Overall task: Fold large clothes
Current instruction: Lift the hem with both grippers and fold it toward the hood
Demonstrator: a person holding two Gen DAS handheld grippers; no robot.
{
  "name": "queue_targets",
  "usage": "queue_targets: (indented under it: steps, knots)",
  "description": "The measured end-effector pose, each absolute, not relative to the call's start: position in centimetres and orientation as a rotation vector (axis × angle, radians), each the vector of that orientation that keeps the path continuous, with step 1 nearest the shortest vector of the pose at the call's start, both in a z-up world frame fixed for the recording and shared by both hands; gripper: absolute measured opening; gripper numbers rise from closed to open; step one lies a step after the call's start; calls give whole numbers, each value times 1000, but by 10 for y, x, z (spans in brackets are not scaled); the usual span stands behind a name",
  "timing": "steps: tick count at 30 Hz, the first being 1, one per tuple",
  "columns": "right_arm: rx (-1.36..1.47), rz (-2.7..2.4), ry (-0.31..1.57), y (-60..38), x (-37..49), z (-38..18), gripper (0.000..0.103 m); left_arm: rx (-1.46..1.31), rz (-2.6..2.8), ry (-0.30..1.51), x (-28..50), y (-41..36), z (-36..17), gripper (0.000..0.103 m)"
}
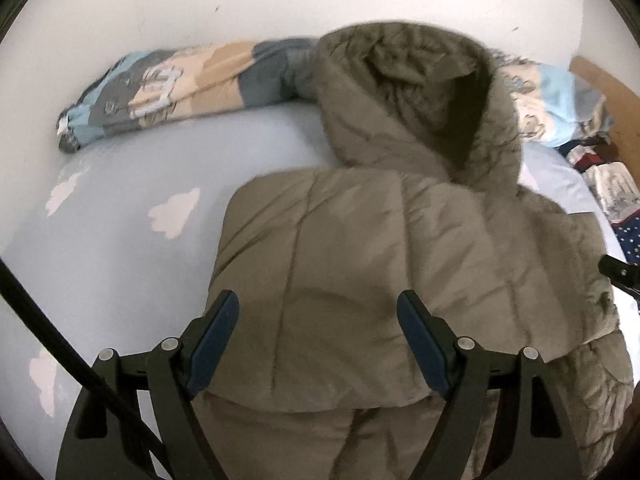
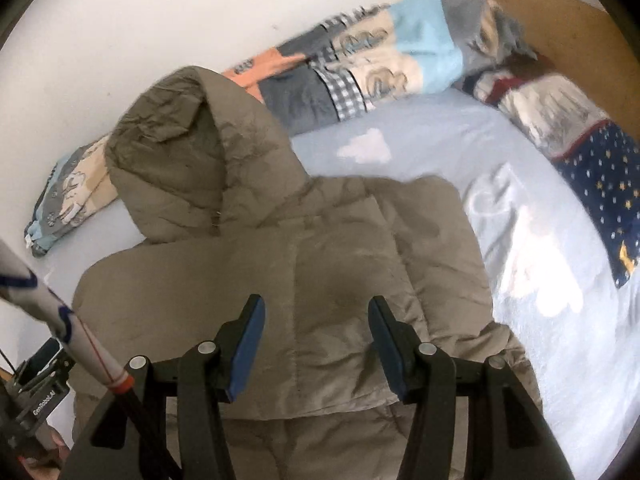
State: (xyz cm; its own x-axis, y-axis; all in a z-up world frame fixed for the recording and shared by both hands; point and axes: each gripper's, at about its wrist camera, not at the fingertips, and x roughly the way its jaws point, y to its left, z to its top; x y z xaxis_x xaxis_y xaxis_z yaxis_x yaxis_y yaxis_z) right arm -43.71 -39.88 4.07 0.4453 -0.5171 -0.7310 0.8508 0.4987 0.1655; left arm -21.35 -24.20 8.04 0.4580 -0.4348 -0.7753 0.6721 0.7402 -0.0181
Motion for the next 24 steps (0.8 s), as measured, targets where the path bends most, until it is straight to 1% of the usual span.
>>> queue_targets:
  steps: [4, 6, 8, 11, 16, 20, 24]
  knots:
    - [656, -925, 707, -419, -445, 23, 58, 307, -676, 934, -199, -241, 63, 81]
    - [705, -914, 737, -428, -447, 11, 59, 314, -675, 933, -199, -241, 62, 81]
    - [738, -912, 762, -434, -448, 3, 64, 324, -671, 916, -202, -242, 64, 81]
    - [766, -918, 754, -433, -452, 4, 65, 309, -676, 893, -208, -240, 73, 81]
    - [582, -967, 701, -402, -441, 40, 65, 304, -734, 815, -231, -243, 95, 81]
    - [436, -964, 691, -372, -422, 55, 65, 353, -758, 809, -243, -253, 90, 81]
    - [346, -990, 716, -363, -413, 56, 65, 381, -761, 833, -243, -259, 82, 81]
